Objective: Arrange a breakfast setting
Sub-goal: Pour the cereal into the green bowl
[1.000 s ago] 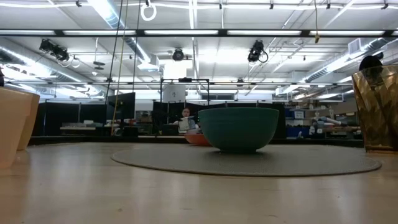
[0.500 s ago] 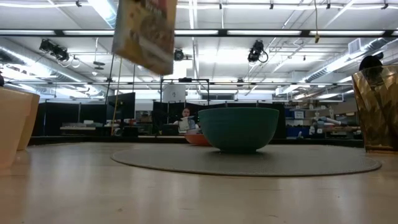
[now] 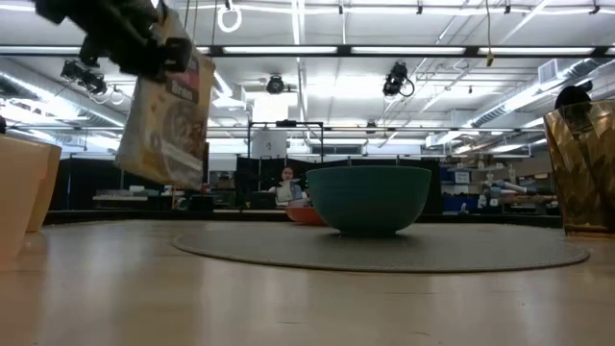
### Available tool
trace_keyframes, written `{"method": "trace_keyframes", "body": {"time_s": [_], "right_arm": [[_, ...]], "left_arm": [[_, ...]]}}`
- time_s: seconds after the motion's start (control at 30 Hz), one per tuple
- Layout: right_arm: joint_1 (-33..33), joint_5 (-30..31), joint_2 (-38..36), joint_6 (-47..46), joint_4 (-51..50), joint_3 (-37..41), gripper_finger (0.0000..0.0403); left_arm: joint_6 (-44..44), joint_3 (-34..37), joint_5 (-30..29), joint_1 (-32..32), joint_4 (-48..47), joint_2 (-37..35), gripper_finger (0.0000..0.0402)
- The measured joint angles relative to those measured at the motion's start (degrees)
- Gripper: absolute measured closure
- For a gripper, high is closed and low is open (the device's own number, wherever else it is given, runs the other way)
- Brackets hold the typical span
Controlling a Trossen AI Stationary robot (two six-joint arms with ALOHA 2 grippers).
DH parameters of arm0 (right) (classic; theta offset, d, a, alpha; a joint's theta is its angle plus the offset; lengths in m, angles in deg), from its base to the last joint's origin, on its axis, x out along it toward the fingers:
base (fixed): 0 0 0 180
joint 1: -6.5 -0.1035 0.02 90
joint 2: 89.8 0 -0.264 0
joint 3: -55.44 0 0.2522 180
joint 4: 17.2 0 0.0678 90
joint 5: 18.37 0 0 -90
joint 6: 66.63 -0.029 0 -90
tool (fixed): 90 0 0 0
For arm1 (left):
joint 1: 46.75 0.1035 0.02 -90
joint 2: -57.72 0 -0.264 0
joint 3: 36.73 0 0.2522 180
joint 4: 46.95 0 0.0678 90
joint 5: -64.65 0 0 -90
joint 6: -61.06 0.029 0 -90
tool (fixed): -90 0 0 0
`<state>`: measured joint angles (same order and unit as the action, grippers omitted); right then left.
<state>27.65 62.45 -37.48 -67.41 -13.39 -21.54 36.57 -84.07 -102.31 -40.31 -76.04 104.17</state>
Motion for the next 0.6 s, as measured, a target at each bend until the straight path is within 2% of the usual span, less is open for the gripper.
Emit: {"method": "trace_keyframes", "body": {"time_s": [0.2, 0.3, 0.47, 0.6], "right_arm": [[-10.4, 8.4, 8.8, 0.6, 5.7, 0.0, 0.0023], [-13.5, 12.2, 13.4, 0.8, 9.4, -0.8, 0.0023], [-16.5, 14.2, 19.8, -0.4, 9.6, -5.0, 0.0023], [-18.2, 14.2, 22.8, -1.1, 9.2, -8.2, 0.0023]], "left_arm": [[-3.4, 7.3, -6.6, 1.6, 0.0, -1.3, 0.0393], [-6.2, 9.7, -7.2, 3.8, 0.0, -1.3, 0.0390], [-15.9, 14.9, -3.6, 7.6, 0.0, -1.1, 0.0364], [-16.0, 16.0, 4.3, 9.4, 0.2, -1.8, 0.0331]]}}
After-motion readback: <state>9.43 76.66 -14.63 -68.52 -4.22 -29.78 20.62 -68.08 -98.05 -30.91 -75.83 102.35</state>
